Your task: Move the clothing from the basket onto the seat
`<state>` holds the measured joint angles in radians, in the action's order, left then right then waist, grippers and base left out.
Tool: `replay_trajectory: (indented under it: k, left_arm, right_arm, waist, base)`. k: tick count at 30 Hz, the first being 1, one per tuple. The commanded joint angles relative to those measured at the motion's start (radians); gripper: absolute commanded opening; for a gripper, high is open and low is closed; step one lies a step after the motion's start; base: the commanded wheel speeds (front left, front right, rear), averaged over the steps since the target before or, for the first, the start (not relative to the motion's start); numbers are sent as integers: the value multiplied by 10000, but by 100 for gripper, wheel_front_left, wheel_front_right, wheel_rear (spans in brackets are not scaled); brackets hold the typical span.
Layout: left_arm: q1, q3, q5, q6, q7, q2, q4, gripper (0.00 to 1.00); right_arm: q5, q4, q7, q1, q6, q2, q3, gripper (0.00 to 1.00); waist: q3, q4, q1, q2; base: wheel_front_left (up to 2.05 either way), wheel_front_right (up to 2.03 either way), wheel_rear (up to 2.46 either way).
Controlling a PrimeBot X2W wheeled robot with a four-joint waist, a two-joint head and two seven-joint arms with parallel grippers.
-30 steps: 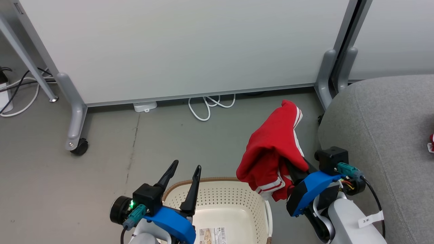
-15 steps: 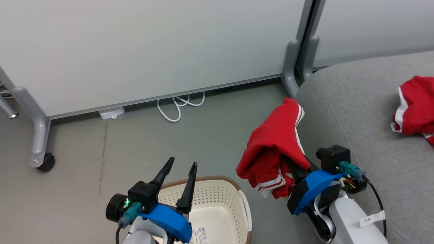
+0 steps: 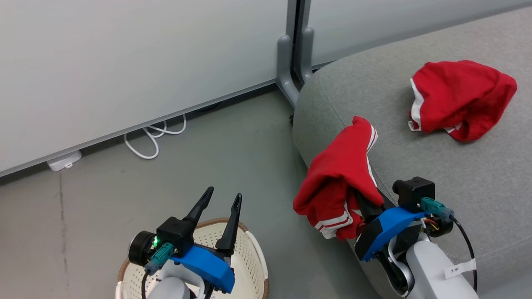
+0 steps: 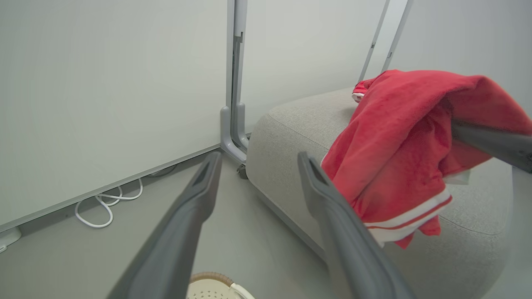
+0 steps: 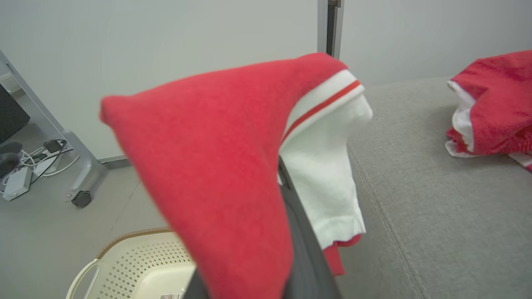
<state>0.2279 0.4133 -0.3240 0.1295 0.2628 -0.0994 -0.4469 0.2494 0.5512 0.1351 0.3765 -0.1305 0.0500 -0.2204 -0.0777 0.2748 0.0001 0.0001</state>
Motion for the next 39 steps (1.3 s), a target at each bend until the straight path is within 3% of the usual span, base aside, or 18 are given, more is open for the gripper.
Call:
replay_trajectory:
  k: [1, 17, 30, 39]
  left_arm:
    - [199, 8, 50, 15, 29, -104, 4, 100]
    - [217, 87, 29, 15, 29, -159, -49, 100]
    - [337, 241, -39, 16, 29, -229, -60, 100]
    - [537, 250, 57, 16, 29, -373, 97, 100]
  right_arm:
    - [93, -25, 90, 58, -3, 8, -4, 0]
    - [233, 170, 298, 18, -5, 7, 50, 0]
    - [293, 206, 342, 161, -5, 7, 249, 0]
    - [-456, -356, -211, 1448, -5, 90, 1246, 0]
  waist:
    - [-133, 481, -1, -1]
    - [-220, 1481, -1, -1]
    - [-284, 1355, -1, -1]
    - [-796, 1193, -1, -1]
  base:
    - [0, 0, 0]
    - [0, 0, 0]
    - [0, 0, 0]
    - [0, 0, 0]
